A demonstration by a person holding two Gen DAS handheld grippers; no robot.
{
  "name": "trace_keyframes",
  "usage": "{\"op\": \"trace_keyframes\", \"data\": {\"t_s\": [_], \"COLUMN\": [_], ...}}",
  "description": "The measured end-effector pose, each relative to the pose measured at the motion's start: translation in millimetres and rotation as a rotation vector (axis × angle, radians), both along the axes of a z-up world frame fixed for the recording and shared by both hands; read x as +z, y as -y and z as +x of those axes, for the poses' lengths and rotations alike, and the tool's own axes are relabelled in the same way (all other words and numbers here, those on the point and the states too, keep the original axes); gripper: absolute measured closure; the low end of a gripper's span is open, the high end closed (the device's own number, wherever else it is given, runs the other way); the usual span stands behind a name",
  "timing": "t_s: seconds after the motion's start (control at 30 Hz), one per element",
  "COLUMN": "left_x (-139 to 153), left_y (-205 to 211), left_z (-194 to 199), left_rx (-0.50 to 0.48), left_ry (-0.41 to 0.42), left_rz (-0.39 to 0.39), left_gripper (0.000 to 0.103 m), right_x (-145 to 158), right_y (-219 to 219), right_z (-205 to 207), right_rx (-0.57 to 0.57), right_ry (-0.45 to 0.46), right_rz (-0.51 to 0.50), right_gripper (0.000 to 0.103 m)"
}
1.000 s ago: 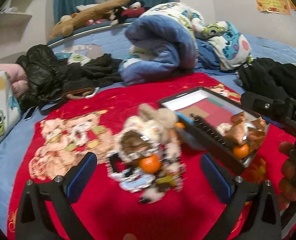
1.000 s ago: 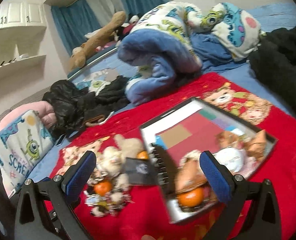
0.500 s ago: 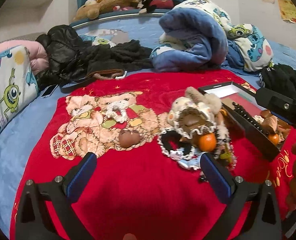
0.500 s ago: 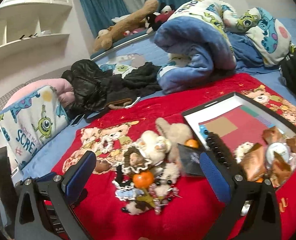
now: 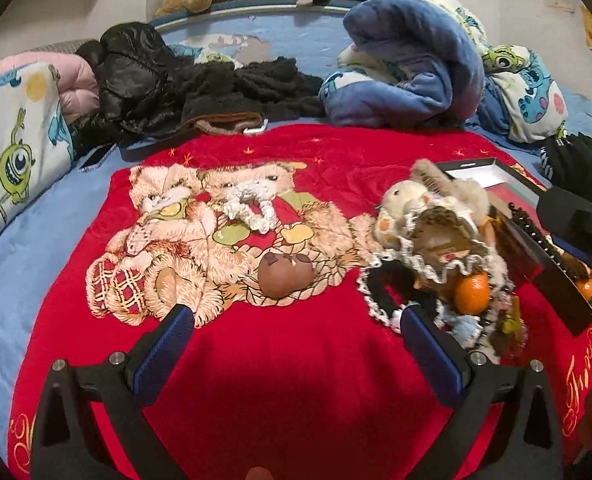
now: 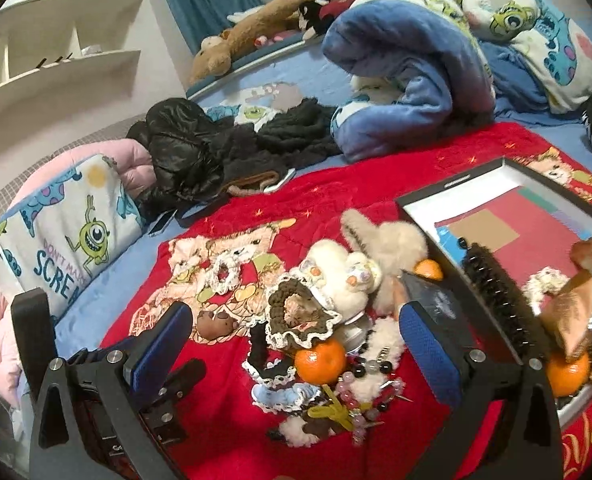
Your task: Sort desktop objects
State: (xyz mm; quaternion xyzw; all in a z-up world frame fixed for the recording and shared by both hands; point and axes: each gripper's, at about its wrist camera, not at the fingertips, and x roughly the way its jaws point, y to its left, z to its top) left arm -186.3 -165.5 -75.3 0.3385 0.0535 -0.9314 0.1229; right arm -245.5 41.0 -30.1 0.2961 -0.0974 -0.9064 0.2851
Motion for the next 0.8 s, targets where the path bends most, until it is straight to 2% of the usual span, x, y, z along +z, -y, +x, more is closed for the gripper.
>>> {"op": "trace_keyframes", "data": {"t_s": [0.17, 0.33, 0.4, 0.43, 0.63, 0.8], "left_x": [-10.3, -15.3, -18.4, -21.9, -43.1, -46.8], "left_y": [10.7, 17.0, 20.3, 23.1, 44.0, 46.4], "left_z": [-15.9, -39.4, -49.4, -55.9, -70.4, -70.9], "left_rx": [0.007, 0.013, 0.024, 0.036, 0.062, 0.067], "left_ry": [0.024, 0.041, 0.054, 0.069, 0.145, 0.149], "left_rz": [0.013, -0.007, -0.025, -0.038, 0.062, 0.08], "left_gripper": [0.0, 0.0, 0.0, 0.0, 0.0, 0.0], "right_x": [-14.3, -23.6, -26.0, -27.5, -41.4, -44.7], "right_y": [3.3, 5.1, 6.5, 7.6, 18.5, 21.5], "right_z": [-13.6, -20.6, -21.8, -22.6, -25.7, -23.3], "right_rx": [-0.018, -0.012, -0.007, -0.008, -0.005, -0.006], "right_ry": [0.058, 0.088, 0.096, 0.102, 0.126, 0.108], "right_rz": [0.004, 0.001, -0.001, 0.006, 0.052, 0.067], "right_gripper": [0.0, 0.008, 0.018, 0.02, 0.031, 0.035]}}
